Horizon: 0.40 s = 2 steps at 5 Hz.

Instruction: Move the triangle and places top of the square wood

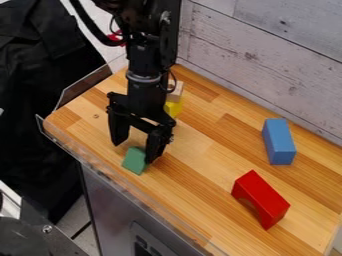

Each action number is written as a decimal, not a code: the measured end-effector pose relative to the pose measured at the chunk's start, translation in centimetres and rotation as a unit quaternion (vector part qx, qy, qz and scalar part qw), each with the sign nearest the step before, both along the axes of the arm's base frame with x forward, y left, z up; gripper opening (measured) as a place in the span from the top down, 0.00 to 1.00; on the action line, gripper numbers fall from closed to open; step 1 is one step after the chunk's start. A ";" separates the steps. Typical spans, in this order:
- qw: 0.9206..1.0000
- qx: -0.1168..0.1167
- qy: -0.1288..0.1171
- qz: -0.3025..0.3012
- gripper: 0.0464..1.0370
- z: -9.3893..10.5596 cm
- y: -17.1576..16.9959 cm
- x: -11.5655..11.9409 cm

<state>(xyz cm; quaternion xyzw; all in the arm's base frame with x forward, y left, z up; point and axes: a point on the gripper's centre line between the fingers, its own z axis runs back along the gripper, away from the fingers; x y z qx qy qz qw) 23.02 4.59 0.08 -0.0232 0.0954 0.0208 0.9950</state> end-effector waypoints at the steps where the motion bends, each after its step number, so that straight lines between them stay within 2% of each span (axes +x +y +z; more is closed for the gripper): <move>1: 1.000 0.000 0.002 0.004 0.04 0.0 0.1 -0.1; 2: 1.000 0.000 0.001 0.002 0.04 0.0 0.1 -0.1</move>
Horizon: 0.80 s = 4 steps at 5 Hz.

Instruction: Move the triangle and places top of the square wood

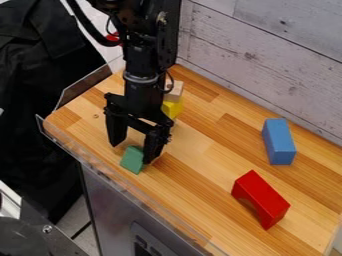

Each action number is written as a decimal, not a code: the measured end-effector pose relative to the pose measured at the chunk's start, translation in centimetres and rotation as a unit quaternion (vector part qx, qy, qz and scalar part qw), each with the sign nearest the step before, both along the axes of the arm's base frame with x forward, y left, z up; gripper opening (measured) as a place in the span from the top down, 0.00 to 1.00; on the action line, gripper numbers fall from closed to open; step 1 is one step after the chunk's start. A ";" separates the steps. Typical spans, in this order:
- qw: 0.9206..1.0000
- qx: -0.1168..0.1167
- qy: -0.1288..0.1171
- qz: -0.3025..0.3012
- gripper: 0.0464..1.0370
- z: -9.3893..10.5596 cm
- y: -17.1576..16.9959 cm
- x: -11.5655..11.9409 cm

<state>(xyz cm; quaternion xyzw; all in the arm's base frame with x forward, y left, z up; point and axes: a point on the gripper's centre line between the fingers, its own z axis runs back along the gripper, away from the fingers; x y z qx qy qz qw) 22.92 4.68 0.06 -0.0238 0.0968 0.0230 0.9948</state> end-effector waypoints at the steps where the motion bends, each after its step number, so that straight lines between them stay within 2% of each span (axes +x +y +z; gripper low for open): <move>1: 1.000 -0.003 -0.001 0.000 0.06 0.0 -0.1 0.0; 2: 1.000 -0.011 -0.006 0.003 0.37 -0.2 -0.4 -0.1; 3: 1.000 -0.015 -0.008 0.001 0.50 -0.2 -0.5 -0.3; 4: 1.000 -0.015 -0.013 0.001 0.50 0.3 -0.4 -0.5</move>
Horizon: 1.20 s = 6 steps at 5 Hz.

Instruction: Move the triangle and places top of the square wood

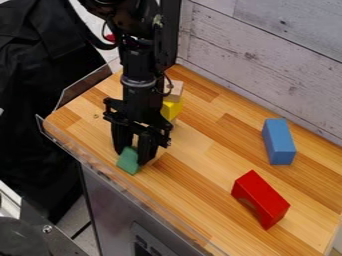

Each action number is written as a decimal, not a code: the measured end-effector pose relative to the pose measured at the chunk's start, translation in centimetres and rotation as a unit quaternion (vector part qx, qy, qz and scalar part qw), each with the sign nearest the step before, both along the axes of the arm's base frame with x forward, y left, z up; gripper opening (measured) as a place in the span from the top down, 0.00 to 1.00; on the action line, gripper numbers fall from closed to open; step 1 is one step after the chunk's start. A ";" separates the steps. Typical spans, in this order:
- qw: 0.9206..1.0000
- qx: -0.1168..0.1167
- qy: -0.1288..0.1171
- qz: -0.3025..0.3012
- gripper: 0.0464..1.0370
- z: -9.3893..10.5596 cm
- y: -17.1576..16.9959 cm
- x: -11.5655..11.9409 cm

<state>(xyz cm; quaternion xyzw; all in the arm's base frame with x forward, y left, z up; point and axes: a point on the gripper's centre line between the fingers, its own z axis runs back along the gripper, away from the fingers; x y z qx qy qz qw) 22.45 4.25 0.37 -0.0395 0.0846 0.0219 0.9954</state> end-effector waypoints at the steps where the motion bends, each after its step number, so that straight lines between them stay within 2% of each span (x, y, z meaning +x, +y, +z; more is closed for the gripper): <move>1: 0.999 0.010 -0.036 -0.001 0.50 2.9 0.1 0.0; 2: 0.997 0.029 -0.069 -0.004 0.50 6.6 0.0 0.3; 3: 0.998 0.031 -0.051 0.006 0.50 9.2 -0.7 1.8; 4: 0.999 0.015 -0.049 0.008 0.50 10.8 -1.3 4.1; 5: 0.998 0.004 -0.058 0.006 0.50 11.2 -1.3 6.4; 6: 0.999 -0.009 -0.045 0.009 0.50 10.5 -1.4 7.8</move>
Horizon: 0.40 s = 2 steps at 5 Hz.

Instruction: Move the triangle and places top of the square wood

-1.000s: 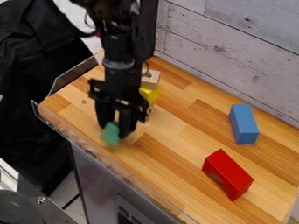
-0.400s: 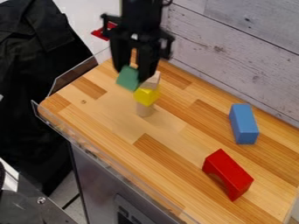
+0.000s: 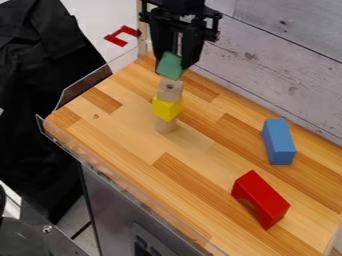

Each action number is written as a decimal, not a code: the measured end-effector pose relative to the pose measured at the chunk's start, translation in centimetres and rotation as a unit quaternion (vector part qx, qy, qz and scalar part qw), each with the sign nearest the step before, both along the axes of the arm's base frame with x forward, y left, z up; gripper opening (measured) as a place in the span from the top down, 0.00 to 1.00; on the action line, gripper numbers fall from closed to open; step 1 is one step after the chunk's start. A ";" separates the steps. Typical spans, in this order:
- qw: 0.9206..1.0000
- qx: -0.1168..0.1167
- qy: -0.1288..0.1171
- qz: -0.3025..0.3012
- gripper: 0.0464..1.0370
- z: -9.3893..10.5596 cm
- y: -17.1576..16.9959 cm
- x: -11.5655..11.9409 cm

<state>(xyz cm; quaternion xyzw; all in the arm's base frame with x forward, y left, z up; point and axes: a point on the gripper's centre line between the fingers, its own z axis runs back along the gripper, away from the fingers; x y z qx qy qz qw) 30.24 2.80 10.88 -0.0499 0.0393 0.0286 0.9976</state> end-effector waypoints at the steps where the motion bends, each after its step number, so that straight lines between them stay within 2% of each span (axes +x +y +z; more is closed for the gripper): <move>1: 1.000 -0.007 0.018 0.009 0.50 -1.1 0.5 0.0; 2: 0.999 -0.012 0.036 0.026 0.50 -2.2 1.3 -0.2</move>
